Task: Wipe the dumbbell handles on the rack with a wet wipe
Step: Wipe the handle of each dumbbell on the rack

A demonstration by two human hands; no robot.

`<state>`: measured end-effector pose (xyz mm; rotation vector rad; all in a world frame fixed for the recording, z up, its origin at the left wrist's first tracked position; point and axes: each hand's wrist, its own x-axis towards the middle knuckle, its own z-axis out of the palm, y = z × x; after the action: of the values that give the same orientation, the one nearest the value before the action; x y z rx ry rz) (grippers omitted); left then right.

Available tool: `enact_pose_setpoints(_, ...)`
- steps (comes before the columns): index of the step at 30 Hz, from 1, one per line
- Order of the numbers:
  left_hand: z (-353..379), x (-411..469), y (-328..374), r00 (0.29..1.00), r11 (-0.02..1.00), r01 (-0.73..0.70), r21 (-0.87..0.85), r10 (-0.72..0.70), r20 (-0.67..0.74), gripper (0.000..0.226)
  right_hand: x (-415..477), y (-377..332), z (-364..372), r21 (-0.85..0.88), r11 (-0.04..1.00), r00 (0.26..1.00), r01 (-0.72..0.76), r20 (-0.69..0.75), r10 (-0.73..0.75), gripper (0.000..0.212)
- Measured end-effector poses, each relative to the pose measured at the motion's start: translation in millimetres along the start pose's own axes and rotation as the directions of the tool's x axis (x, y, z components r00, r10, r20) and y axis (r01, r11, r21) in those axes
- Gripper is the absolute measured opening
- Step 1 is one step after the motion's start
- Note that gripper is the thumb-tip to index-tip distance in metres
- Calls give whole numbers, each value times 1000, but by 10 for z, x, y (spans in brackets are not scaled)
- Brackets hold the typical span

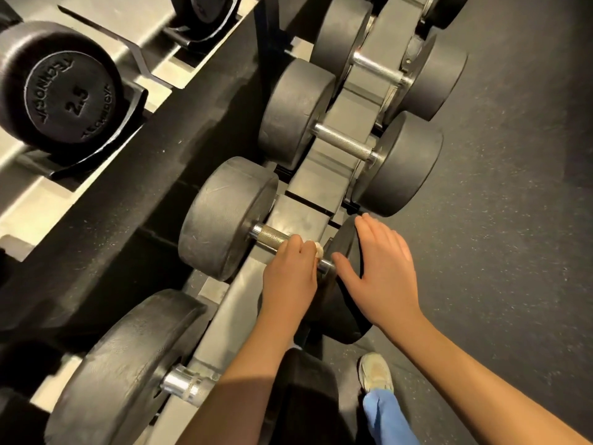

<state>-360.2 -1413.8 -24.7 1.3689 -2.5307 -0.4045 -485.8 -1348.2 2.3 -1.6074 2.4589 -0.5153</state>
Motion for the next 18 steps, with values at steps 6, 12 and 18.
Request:
enact_pose_setpoints(6,33,124,68,994,1000,20,18,-18,-109,21,72,84,-104,183,983,998,30,51,-39,60)
enact_pose_setpoints(12,-8,508,171,976,975,204,-83,-210,-58,12,658,540,-274,57,995,994,84,-71,-80,48)
enact_pose_setpoints(18,97,908,308,964,963,221,-153,-240,-114,17,1427,901,-295,-213,972,995,99,25,-96,71)
